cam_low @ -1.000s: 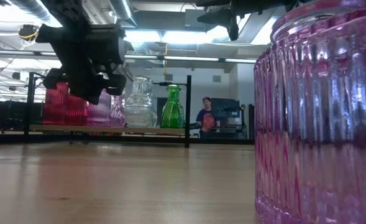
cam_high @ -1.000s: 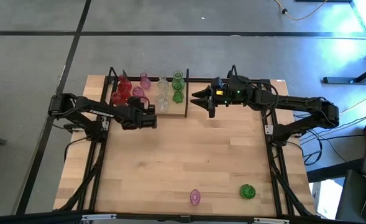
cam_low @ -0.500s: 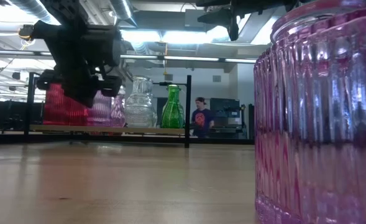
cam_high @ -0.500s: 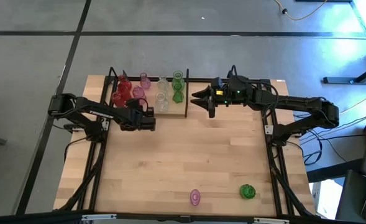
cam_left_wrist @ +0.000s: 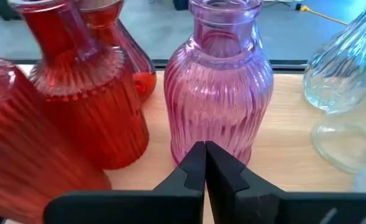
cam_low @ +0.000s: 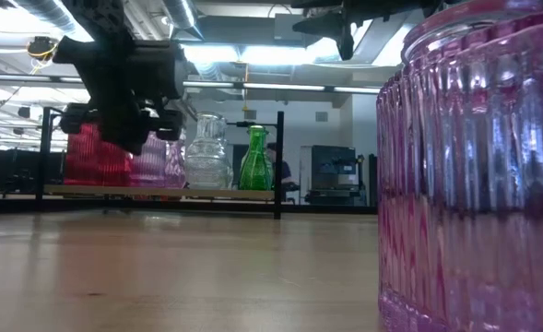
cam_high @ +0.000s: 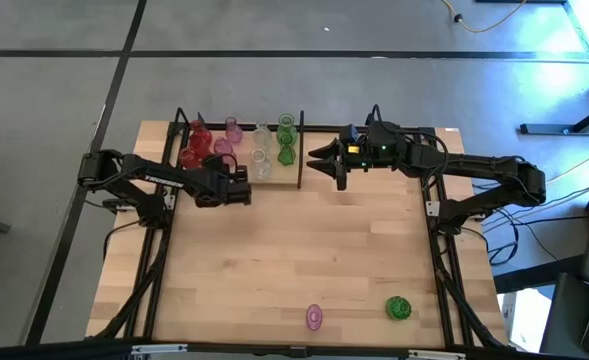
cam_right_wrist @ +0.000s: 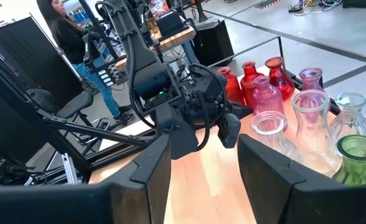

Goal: Sort vases onto shelf
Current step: Put the left purple vase on the shelf aligned with the other purple vase, then put the purple vase on the shelf aligned with the other purple vases

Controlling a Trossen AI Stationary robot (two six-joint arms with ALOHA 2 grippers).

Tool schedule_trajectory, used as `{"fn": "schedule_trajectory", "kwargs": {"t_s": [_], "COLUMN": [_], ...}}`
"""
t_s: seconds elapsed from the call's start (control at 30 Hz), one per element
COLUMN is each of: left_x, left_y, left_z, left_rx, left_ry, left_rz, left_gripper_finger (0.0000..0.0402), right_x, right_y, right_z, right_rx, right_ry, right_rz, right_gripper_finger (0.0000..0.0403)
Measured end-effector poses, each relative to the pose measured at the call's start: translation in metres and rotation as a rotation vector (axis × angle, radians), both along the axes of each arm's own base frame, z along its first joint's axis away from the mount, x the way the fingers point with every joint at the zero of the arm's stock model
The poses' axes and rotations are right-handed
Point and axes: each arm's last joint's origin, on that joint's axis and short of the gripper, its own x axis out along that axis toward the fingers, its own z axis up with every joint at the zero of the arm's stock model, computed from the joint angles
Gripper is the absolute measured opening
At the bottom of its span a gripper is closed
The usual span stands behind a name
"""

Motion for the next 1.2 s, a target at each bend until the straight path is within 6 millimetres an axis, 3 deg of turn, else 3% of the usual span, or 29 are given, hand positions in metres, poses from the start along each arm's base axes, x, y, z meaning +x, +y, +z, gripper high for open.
{"fn": "schedule_trajectory", "kwargs": {"t_s": [0.87, 1.2], "left_x": [0.015, 0.020], "left_y": [0.019, 0.003], "left_z": [0.004, 0.004], "left_rx": [0.035, 0.021], "left_ry": [-0.034, -0.043], "left_rz": [-0.034, -0.108], "left_gripper_finger": [0.0000, 0.0000], "right_x": [0.000, 0.000], "right_y": [0.001, 0.001], "right_z": [0.000, 0.000], "right_rx": [0.004, 0.004], "right_ry": [-0.001, -0.001], "right_rz": [0.025, 0.024], "right_gripper_finger": [0.0168, 0.0168]}}
